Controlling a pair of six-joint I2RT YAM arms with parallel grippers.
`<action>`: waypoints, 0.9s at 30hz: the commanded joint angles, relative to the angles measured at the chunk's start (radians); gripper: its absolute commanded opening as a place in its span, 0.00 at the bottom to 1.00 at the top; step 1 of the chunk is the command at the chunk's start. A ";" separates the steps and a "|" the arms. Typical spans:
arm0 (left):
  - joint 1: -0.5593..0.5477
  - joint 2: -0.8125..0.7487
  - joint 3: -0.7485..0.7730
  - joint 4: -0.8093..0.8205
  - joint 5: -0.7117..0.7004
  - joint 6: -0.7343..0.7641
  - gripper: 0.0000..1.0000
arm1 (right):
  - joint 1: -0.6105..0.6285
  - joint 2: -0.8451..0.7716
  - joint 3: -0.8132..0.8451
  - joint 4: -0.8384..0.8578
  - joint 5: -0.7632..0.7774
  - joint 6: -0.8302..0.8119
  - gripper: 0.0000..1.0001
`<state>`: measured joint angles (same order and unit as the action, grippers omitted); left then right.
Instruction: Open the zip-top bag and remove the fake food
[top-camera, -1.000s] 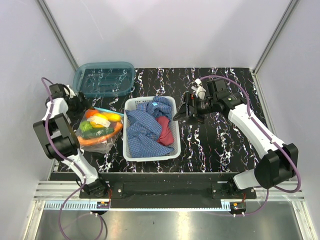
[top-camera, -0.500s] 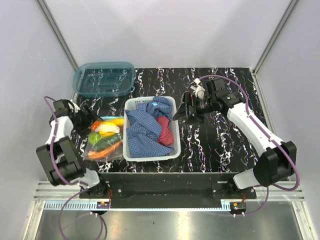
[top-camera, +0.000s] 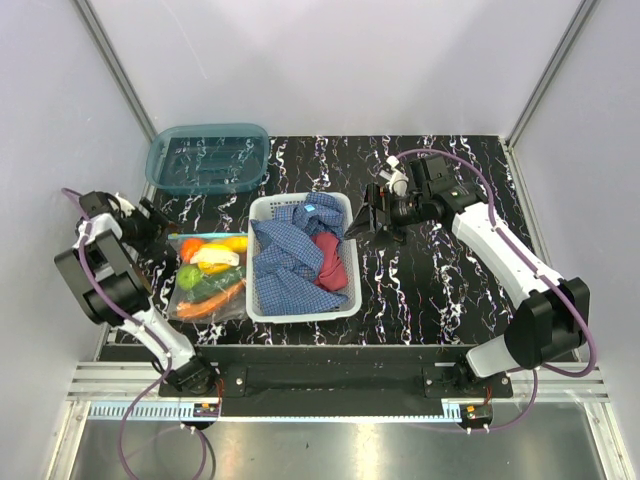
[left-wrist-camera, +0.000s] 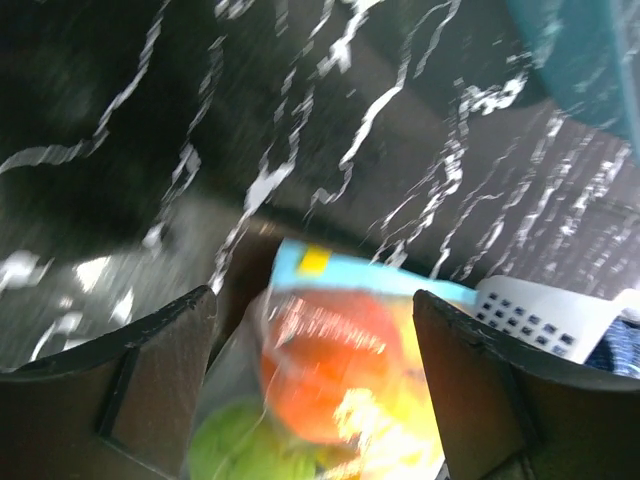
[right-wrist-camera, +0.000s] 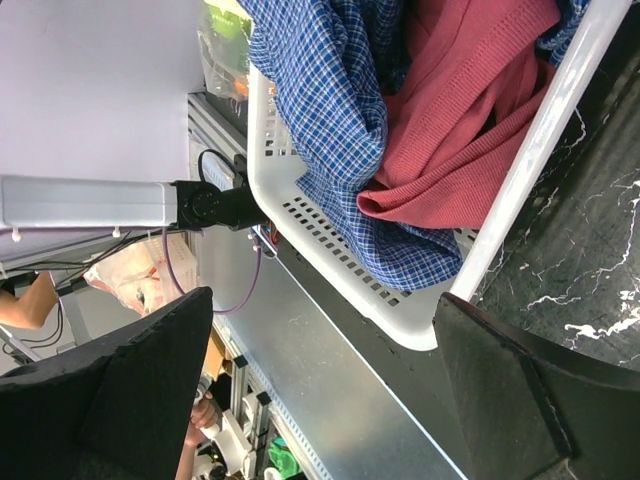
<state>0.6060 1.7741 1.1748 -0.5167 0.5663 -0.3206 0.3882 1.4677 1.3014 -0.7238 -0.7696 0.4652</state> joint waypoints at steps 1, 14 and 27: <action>0.005 0.065 0.091 0.055 0.167 0.029 0.80 | 0.008 0.000 0.050 0.014 -0.020 -0.025 1.00; 0.003 0.145 0.034 0.219 0.294 -0.058 0.45 | 0.008 0.029 0.116 0.012 0.013 -0.007 0.99; -0.020 -0.045 -0.009 0.270 0.314 -0.143 0.00 | 0.020 0.187 0.357 0.063 0.096 0.023 0.89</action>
<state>0.6018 1.8618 1.1732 -0.3115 0.8200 -0.4232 0.3897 1.6173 1.5482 -0.7219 -0.7136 0.4679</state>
